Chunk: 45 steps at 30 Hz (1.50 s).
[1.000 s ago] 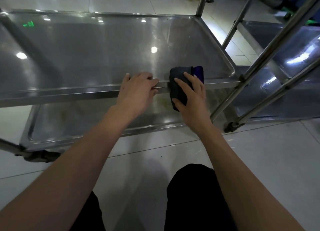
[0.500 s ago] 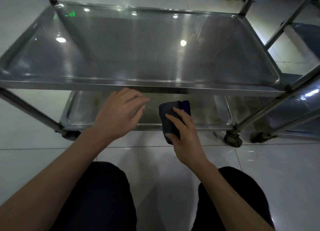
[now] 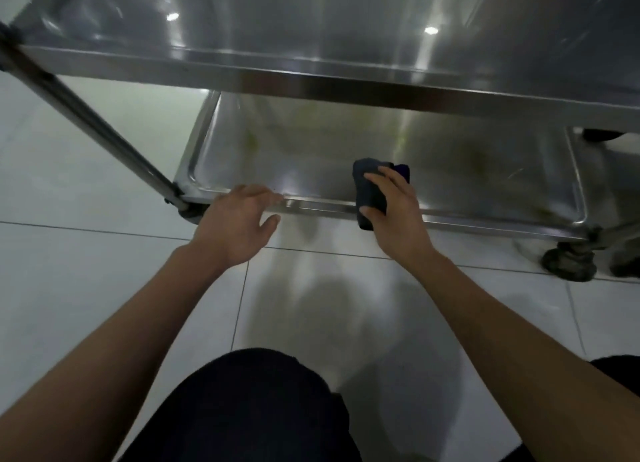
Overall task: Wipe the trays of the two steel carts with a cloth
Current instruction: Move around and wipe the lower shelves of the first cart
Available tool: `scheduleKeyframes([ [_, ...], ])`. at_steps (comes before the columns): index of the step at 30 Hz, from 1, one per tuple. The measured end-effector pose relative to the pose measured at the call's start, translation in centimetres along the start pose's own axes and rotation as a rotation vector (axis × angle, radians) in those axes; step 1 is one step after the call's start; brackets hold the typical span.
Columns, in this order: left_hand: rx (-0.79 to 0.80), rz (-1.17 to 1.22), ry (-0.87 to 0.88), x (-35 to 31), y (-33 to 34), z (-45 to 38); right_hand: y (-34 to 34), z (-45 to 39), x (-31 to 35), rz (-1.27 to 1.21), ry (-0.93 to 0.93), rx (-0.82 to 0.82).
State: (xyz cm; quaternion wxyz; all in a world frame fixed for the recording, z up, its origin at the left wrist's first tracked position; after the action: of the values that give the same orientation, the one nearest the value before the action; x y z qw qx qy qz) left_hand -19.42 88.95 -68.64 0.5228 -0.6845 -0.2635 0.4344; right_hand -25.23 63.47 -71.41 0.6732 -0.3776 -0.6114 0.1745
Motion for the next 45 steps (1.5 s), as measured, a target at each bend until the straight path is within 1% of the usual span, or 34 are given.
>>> scheduleKeyframes([
  [4,0.018,-0.016,-0.047,3.1,2.2,0.4,3.2,-3.1,0.3,-0.023,0.040,-0.072],
  [6,0.018,-0.029,-0.073,4.4,3.2,0.7,5.0,-4.2,0.3,0.042,0.034,-0.015],
  [9,0.024,-0.056,-0.088,5.6,4.5,1.0,7.4,-4.5,-0.5,0.244,0.030,0.125],
  [10,0.023,-0.063,-0.095,6.0,4.9,1.0,7.9,-4.4,-0.9,0.285,0.028,0.143],
  [12,0.014,-0.074,-0.111,6.6,5.3,1.1,8.3,-4.4,-1.5,0.317,0.009,0.127],
  [14,0.006,-0.085,-0.125,7.2,5.6,1.0,8.4,-4.4,-1.9,0.310,-0.004,0.114],
  [18,-0.018,-0.118,-0.193,8.5,6.0,0.6,9.3,-4.4,-2.4,0.281,0.018,0.165],
  [25,-0.020,-0.150,-0.296,10.6,6.5,0.9,11.5,-4.5,-1.8,0.305,-0.009,0.131],
  [31,-0.027,-0.128,-0.245,12.8,6.5,1.2,14.1,-5.0,0.3,0.241,-0.027,0.107],
  [35,-0.025,-0.108,-0.299,13.8,6.7,1.3,15.6,-5.8,2.0,0.207,-0.040,0.123],
  [37,-0.037,-0.099,-0.297,14.2,6.7,1.2,16.2,-6.4,3.0,0.189,-0.044,0.129],
  [42,-0.083,-0.055,-0.262,15.6,6.4,1.6,18.6,-8.5,5.8,0.227,-0.073,0.155],
  [45,-0.066,-0.050,-0.234,16.4,6.4,2.1,20.6,-10.0,7.5,0.242,-0.111,0.192],
])
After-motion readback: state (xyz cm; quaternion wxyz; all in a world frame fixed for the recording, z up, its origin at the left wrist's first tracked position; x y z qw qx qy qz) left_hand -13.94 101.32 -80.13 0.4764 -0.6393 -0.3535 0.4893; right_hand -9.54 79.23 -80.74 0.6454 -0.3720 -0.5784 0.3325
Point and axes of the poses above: each hand's wrist, its own z-axis away from the middle knuckle, its own y-axis out of the palm, x = y × z, the point moved 2 cm from there along -z, towards the middle knuckle, and after that the axes turned 7 degrees about -x, right-handed, at the moved point
